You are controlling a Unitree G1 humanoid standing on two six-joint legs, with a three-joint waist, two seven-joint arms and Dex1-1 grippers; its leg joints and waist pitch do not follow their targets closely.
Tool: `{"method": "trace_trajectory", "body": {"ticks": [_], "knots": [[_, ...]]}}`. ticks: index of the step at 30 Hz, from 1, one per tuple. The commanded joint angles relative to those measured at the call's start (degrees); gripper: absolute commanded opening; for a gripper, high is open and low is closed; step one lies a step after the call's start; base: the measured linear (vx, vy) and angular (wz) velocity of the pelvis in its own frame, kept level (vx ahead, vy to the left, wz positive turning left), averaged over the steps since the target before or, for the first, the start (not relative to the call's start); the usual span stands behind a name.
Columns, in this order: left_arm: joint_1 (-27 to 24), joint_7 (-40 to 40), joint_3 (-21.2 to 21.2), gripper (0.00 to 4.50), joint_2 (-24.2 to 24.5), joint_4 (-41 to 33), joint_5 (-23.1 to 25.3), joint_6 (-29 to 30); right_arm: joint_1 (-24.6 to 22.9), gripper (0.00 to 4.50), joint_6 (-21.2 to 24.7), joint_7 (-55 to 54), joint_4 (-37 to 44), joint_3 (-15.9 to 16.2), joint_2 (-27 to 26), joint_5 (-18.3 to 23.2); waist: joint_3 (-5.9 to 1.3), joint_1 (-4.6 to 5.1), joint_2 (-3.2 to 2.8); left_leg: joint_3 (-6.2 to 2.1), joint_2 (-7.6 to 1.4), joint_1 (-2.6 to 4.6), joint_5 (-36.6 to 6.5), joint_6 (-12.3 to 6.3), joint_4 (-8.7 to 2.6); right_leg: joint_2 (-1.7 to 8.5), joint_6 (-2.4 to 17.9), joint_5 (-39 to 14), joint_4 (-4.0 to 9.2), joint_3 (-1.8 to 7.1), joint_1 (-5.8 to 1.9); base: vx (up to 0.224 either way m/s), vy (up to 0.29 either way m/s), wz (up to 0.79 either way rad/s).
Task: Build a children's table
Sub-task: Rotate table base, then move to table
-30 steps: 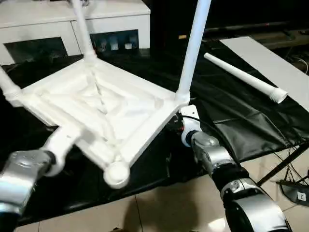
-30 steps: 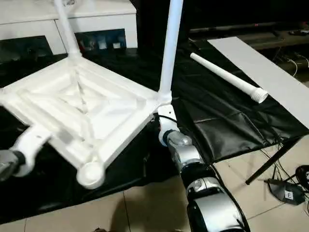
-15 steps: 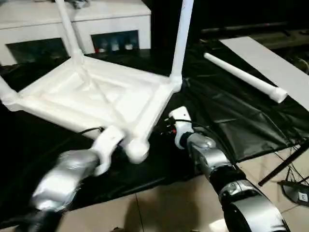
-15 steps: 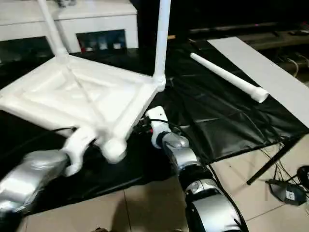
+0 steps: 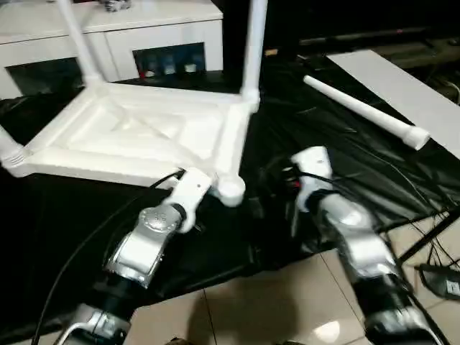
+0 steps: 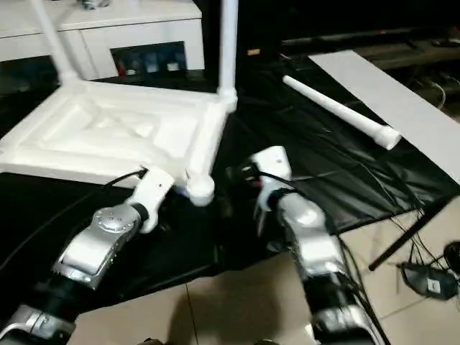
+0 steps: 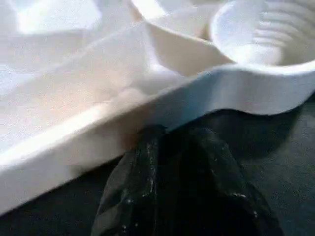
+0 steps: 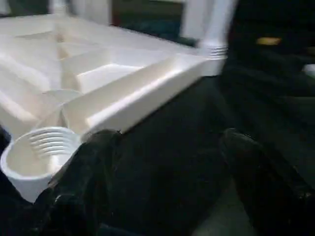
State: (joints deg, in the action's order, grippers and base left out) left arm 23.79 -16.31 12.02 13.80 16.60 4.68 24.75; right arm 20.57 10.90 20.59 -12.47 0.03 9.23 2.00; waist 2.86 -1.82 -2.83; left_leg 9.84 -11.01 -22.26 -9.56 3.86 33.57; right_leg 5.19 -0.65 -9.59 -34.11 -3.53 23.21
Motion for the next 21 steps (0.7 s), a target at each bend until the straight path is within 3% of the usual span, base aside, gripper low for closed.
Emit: {"method": "trace_trajectory", "body": {"ticks": [1,2,3,7,9,10,11,12,13,14,15,16,17,18,19,20,21], "knots": [[-1.0,2.1,-5.0,1.22,-0.5,-4.1,-1.8,-4.3,-1.3,3.6,3.0,-2.3,5.4,-1.2,-0.1,0.3,-4.0,-0.24,-0.4,-0.52,-1.19,0.77,-15.9,-1.44,-4.06,1.98,11.2,-10.6,4.08,1.74,-2.84,0.0,0.0,0.0],[-1.5,2.7,-6.1,1.22,-1.0,-5.2,-2.5,-4.7,-1.8,3.6,3.2,-2.8,6.4,-1.4,-0.2,-0.1,-4.0,-0.3,-0.63,-0.56,-1.29,0.81,-16.2,-1.26,-4.12,2.05,11.4,-11.0,4.02,1.73,-2.9,0.0,0.0,0.0],[-4.2,5.2,-11.5,1.22,-3.7,-9.7,-5.9,-2.5,-4.1,3.6,3.5,-4.4,9.6,-1.8,-0.5,-1.0,-3.74,-0.08,-0.69,-0.37,-1.47,0.95,-18.2,-0.91,-4.2,1.97,11.4,-13.0,4.29,1.75,-2.56,0.0,0.0,0.0],[-9.3,8.5,-15.5,1.22,-5.7,-15.3,-7.4,-6.1,-6.8,3.6,3.2,-6.2,12.4,-2.2,-1.3,-1.6,-3.56,-0.01,-0.56,-0.49,-1.41,0.81,-20.3,-1.17,-4.36,1.96,9.8,-17.7,4.85,1.62,-2.37,0.0,0.0,0.0],[-12.3,10.2,-16.9,1.22,-6.9,-18.6,-8.1,-6.6,-8.2,3.6,3.3,-7.0,13.6,-1.8,-1.3,-2.6,-3.35,0.14,-0.42,-0.45,-1.33,0.89,-21.4,-0.96,-4.42,1.74,7.9,-21.0,5.23,1.66,-1.94,0.0,0.0,0.0],[-13.7,12.1,-17.3,1.22,-7.7,-20.1,-7.9,-7.1,-8.9,3.6,4.1,-7.9,14.4,-1.8,-1.8,-2.5,-2.88,-0.46,0.5,-2.76,-0.38,-2.29,-21.1,-3.76,-5.63,2.75,7.9,-20.0,4.1,-0.87,-4.19,0.0,0.0,0.0],[-14.1,12.8,-17.4,1.22,-8.2,-21.0,-8.0,-6.8,-9.0,3.6,4.4,-8.2,14.6,-1.8,-2.0,-2.4,-3.17,0.01,-1.27,-3.48,-0.82,-1.95,-22.4,-4.25,-6.23,2.12,7.8,-19.2,4.01,-1.77,-4.25,-0.003,-0.021,0.36],[-14.9,14.4,-17.3,1.22,-9.2,-22.6,-7.7,-6.5,-8.9,3.6,4.8,-9.1,14.8,-1.9,-2.6,-2.3,-3.48,0.83,-1.7,-5.98,-1.73,-1.43,-24.4,-4.24,-5.86,1.75,9.0,-13.0,3.52,-2.43,-3.93,-0.003,-0.021,0.36],[-14.7,15.9,-17.3,1.22,-9.9,-23.0,-6.9,-7.2,-8.6,3.6,5.9,-9.6,15.2,-2.1,-3.1,-1.7,-3.54,1.37,-2.46,-8.83,-3.12,-0.64,-27.3,-3.54,-6.68,0.39,10.8,-8.3,2.33,-3.36,-3.93,0.013,-0.043,0.56],[-14.1,16.5,-17.4,1.22,-10.5,-22.9,-6.9,-7.1,-8.1,3.6,6.5,-9.9,15.2,-2.1,-3.3,-1.5,-3.24,1.96,-2.89,-10.9,-4.19,-0.13,-28.6,-3.64,-7.58,-0.58,11.9,-7.3,0.76,-3.8,-3.56,-0.009,-0.088,0.55],[-13.5,16.7,-17.4,1.22,-11.1,-23.0,-6.6,-7.1,-7.5,3.6,7.0,-10.3,15.0,-2.1,-3.5,-1.5,-2.9,2.51,-3.32,-14.05,-5.06,0.92,-29.3,-5.71,-8.54,-1.34,13.2,-8.9,-1.7,-3.52,-2.79,-0.009,-0.088,0.55],[-13.5,16.7,-17.4,1.22,-11.1,-23.0,-6.6,-7.1,-7.5,3.6,7.0,-10.3,15.0,-2.1,-3.5,-1.5,-2.41,2.49,-3.08,-16.57,-5.27,1.14,-31.3,-6.37,-9.61,-1.8,14.4,-11.8,-4.15,-2.37,-1.97,-0.007,-0.15,0.62],[-12.6,17.4,-17.0,1.22,-11.4,-22.4,-5.7,-6.6,-6.2,3.6,7.2,-10.9,13.3,-2.1,-3.8,-1.5,-2.37,2.29,-3.12,-16.83,-4.44,0.87,-31.9,-6.13,-9.81,-1.84,14.5,-12.3,-4.62,-1.71,-2.04,-0.012,-0.206,0.71],[-12.0,17.5,-16.3,1.22,-11.5,-22.0,-5.0,-6.9,-5.1,3.6,7.0,-11.3,11.8,-1.9,-4.0,-1.8,-2.24,1.53,-1.83,-16.58,-0.46,-1.15,-33.2,-4.27,-10.08,-1.49,17.3,-14.7,-3.5,-0.15,-3.11,-0.012,-0.206,0.71],[-11.9,17.6,-16.3,1.22,-11.5,-21.9,-4.9,-7.0,-5.0,3.6,7.0,-11.4,11.6,-1.9,-4.0,-1.8,-2.35,1.28,-1.26,-16.18,1.2,-1.51,-32.4,-3.68,-8.9,-0.91,19.7,-17.3,-1.47,0.23,-3.46,-0.034,-0.259,0.73],[-11.4,18.2,-15.7,1.22,-11.4,-21.6,-3.8,-7.4,-3.9,3.6,6.8,-11.7,10.4,-1.9,-4.2,-2.1,-2.52,1.11,-0.29,-15.01,3.37,-1.96,-30.5,-2.79,-6.45,0.05,22.9,-21.5,1.26,0.47,-3.58,-0.068,-0.282,0.73],[-10.7,18.4,-15.3,1.22,-11.5,-21.2,-3.7,-7.5,-2.8,3.6,6.6,-11.7,9.1,-1.8,-4.1,-2.3,-3.08,-0.01,2.4,-7.14,7.41,-0.09,-20.6,-3.21,9.69,5.22,29.4,-35.8,9.24,-0.78,-2.45,-0.068,-0.282,0.73]]}}
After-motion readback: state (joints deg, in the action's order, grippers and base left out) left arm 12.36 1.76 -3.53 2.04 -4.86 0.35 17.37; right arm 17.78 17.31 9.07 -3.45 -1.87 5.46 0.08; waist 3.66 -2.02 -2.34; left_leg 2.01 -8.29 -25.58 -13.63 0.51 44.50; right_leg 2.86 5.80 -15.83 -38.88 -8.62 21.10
